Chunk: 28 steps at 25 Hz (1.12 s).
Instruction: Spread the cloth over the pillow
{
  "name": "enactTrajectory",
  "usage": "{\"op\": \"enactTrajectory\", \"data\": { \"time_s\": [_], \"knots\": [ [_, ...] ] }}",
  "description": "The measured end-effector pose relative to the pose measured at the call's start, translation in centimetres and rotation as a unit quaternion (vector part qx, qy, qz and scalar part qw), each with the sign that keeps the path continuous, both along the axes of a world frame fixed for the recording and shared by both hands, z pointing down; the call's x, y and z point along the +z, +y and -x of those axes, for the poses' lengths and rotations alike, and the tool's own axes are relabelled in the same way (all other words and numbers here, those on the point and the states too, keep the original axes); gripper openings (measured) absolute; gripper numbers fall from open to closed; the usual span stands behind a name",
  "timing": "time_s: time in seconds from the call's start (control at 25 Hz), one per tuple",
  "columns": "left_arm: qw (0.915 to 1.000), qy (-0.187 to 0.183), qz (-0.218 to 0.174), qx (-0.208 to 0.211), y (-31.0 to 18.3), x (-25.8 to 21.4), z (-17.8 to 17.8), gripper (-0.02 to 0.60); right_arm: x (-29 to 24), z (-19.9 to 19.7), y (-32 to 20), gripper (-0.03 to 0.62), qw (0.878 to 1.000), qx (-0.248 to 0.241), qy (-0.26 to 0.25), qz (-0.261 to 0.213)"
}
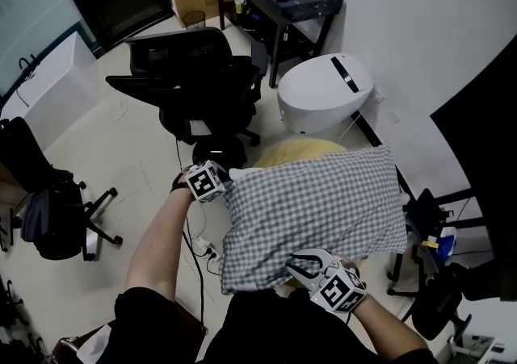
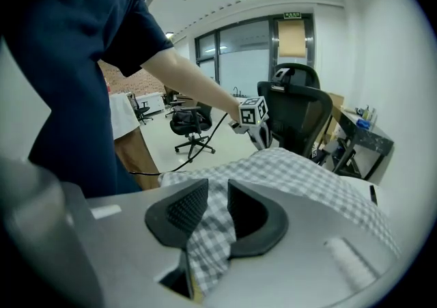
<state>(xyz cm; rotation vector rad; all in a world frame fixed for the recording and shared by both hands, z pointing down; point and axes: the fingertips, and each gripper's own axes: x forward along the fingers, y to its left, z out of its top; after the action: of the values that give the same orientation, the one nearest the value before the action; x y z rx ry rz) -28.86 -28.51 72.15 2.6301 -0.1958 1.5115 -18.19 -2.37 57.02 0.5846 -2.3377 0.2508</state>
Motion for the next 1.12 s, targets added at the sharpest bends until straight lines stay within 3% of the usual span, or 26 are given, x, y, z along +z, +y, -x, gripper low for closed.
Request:
{"op": "enactTrajectory", "data": {
  "time_s": [0.08,0.24,0.52,0.6,0.64,0.76,0.92,1.04,1.12],
  "knots": [
    [0.9993,-0.012,0.034,0.013,1.0,1.8,0.2,0.083,0.2,-0.2,0.0,0.101,1.000,0.010,-0.001,0.005],
    [0.9944,0.040,0.090,0.040,3.6,1.8,-1.6,0.167,0.7,-0.5,0.0,0.101,1.000,0.022,0.002,0.014],
    [0.9953,0.035,0.086,0.025,3.2,2.9,-2.2,0.164,1.3,-0.1,0.3,0.101,1.000,0.019,0.003,0.023],
    [0.9964,0.032,0.078,0.011,2.5,3.2,-2.2,0.267,1.3,0.3,0.4,0.101,1.000,0.016,0.002,0.022],
    [0.9964,0.030,0.078,0.011,2.4,3.3,-2.2,0.280,1.2,0.4,0.4,0.101,1.000,0.015,0.002,0.020],
    [0.9956,0.021,0.080,0.043,2.8,3.2,-2.6,0.190,1.0,0.5,0.2,0.101,1.000,0.018,0.003,0.014],
    [0.9957,0.008,0.074,0.056,2.8,3.0,-2.4,0.012,1.1,0.2,0.3,0.101,1.000,0.025,0.005,0.014],
    [0.9968,-0.017,0.053,0.057,1.9,2.4,-1.1,0.000,1.3,-0.1,0.6,0.101,0.999,0.030,0.009,0.014],
    [0.9972,-0.033,0.011,0.065,0.8,0.8,-0.4,0.000,1.4,-0.4,0.8,0.101,0.999,0.035,0.009,0.014]
  ]
}}
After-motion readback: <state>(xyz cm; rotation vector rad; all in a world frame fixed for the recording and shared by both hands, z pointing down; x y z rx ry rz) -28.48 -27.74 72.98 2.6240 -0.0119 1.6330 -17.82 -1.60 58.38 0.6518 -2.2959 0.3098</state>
